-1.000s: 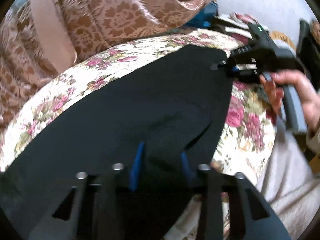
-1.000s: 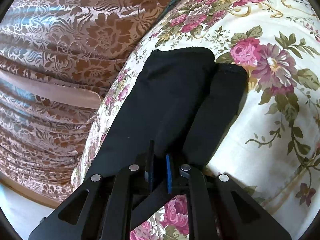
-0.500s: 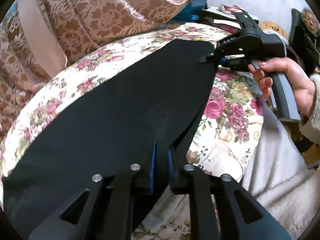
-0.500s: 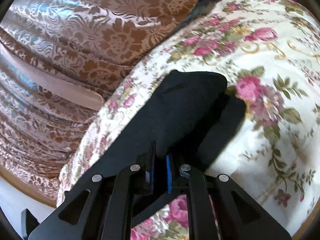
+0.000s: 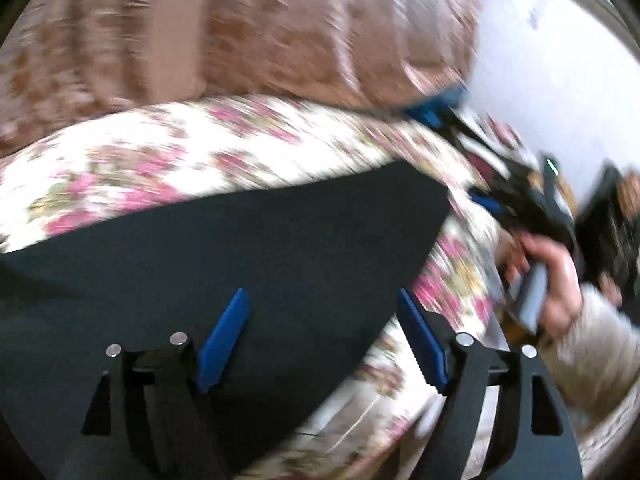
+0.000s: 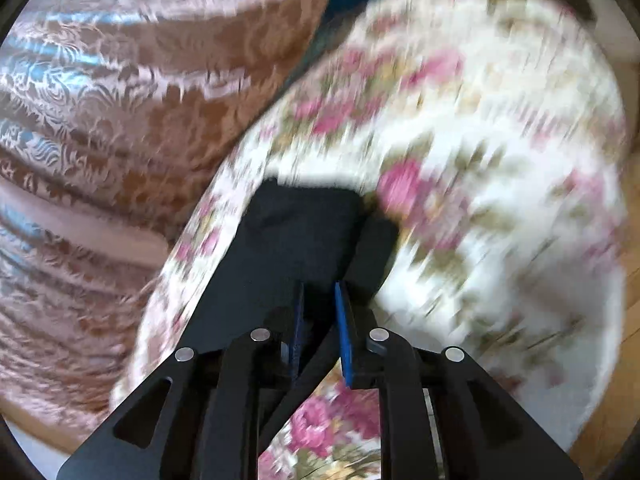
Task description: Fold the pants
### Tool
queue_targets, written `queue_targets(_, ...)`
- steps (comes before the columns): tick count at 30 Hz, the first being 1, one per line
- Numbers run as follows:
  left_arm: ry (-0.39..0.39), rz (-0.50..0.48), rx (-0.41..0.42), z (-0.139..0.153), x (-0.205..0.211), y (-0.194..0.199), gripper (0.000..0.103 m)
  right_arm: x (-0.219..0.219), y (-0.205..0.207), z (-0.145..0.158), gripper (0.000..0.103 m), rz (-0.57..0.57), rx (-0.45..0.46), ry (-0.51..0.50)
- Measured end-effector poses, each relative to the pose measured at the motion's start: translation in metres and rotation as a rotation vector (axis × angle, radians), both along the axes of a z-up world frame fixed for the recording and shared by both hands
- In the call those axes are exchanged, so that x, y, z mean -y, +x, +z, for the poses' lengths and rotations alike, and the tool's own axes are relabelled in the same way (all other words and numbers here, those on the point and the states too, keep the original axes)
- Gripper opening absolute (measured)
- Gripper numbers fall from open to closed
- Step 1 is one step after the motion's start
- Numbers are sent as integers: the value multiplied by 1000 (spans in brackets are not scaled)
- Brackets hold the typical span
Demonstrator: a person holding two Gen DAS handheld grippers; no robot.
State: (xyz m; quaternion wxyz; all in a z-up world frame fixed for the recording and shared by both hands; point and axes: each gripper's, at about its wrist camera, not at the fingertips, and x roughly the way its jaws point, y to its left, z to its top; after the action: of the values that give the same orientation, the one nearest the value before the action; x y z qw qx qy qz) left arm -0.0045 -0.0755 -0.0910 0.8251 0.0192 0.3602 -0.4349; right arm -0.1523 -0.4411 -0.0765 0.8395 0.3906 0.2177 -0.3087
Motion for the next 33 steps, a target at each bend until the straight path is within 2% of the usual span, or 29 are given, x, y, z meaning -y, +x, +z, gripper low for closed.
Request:
queue_targets(2,-23,117,14,4,-24,16,83,-4,-4,15,14,-14,4,-104)
queue_targets(4,-30,233,13,6,-47,33,83,-13,2,26,14,37,19,-178)
queue_targets(5,-37,315,-9,5,-64,47,83,-15,7,27,14,71,16,-186)
queue_targets(8,-61,466,-50,2,-101,76,83,-30,35,18,14,226,-21,-190)
queue_targets(9,-57,505,-55,0,-110,84,78,-35,43,14,14,265,-42,-190)
queue_targets(10,-46,537,-61,-3,-119,94,73,-41,54,7,14,320,-75,-189)
queue_targets(11,-20,569,-71,-8,-128,105,60,-47,62,2,14,351,-96,-190)
queue_targets(12,11,592,-78,-11,-133,114,56,-51,70,-4,14,384,-123,-195)
queue_targets(15,66,632,-91,-24,-144,134,48,-55,81,-15,14,394,-161,-201)
queue_targets(17,98,640,-116,-37,-148,151,44,-48,88,-26,14,379,-190,-155)
queue_targets(19,113,631,-118,-45,-147,161,43,-43,86,-33,14,362,-163,-120)
queue_targets(22,145,631,-83,-51,-143,171,48,-44,86,-38,14,370,-152,-125)
queue_targets(23,150,642,-83,-54,-143,176,53,-44,86,-37,14,375,-154,-134)
queue_targets(25,134,654,-106,-60,-146,183,56,-47,89,-37,14,382,-164,-150)
queue_targets(28,142,660,-80,-60,-144,180,58,-46,90,-39,14,379,-160,-156)
queue_targets(31,148,676,-65,-58,-145,174,66,-47,90,-42,14,373,-136,-180)
queue_targets(33,155,689,-57,-57,-147,167,82,-49,90,-42,14,371,-136,-200)
